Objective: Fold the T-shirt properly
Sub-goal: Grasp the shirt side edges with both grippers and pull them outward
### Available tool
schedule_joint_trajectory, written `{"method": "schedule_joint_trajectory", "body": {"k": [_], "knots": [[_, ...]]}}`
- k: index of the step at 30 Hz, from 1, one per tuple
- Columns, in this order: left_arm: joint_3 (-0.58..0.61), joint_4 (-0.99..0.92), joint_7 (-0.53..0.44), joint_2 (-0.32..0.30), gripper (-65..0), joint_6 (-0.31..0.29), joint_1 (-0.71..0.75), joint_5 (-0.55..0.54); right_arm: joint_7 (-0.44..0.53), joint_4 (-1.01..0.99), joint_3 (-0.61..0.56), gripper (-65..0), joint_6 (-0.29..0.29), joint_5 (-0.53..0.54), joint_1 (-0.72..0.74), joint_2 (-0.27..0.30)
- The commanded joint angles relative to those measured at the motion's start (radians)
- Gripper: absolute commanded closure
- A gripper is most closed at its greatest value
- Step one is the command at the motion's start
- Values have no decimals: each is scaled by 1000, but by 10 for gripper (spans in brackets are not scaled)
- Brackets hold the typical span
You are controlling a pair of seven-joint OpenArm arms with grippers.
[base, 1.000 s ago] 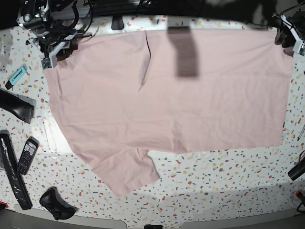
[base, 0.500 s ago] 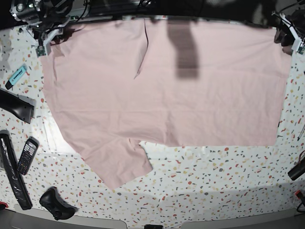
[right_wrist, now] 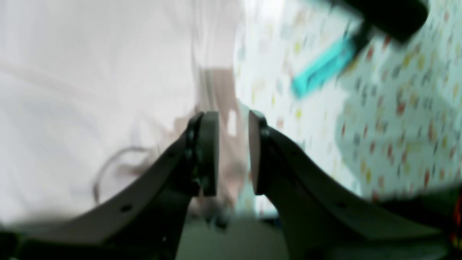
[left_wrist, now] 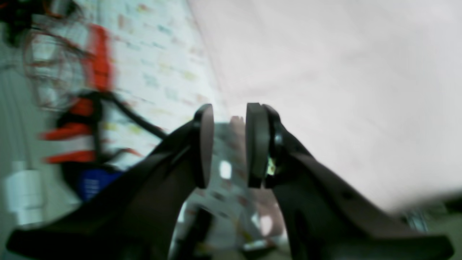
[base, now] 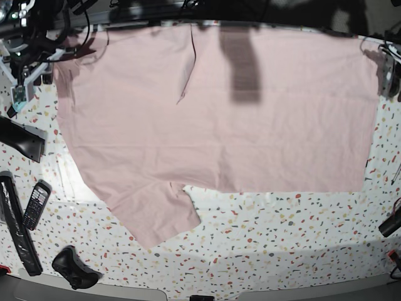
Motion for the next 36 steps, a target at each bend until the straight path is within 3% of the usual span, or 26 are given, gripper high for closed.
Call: {"method": "schedule_joint_trajectory", "body": {"k": [1,8,13,17,21,27,31,36], "knots": [[-13,8,-22,-20,-146,4,-28,-24,20,17,7,-135,-2,35,27,21],[45,-100,-4,-20,-146,3,-277,-122,31,-77,-12,-135,0,119,233,33],[213,-260,6,-19,-146,9,-486,-122,40,-225,-101,-135,10,117,344,70],[354,-451,6,-11,-146,82,-679,-60,36,-347,-183,-135,10,48,439,88],[432,-690,-22,-11,-146,86,-868,-54,17,-421,-236,-135,9,42,502,87],[452,-1099,-177,-11,-146,77,-1101,-56,11,-433,-266,-135,9,42,526,87],[452,-1337,-301,-1,-146,8,-1201,-54,11,-433,-266,-135,9,42,529,87],[452,-1445,-409,41,-146,-2,-1236,31,-1,-433,-266,-135,9,42,531,87]]}}
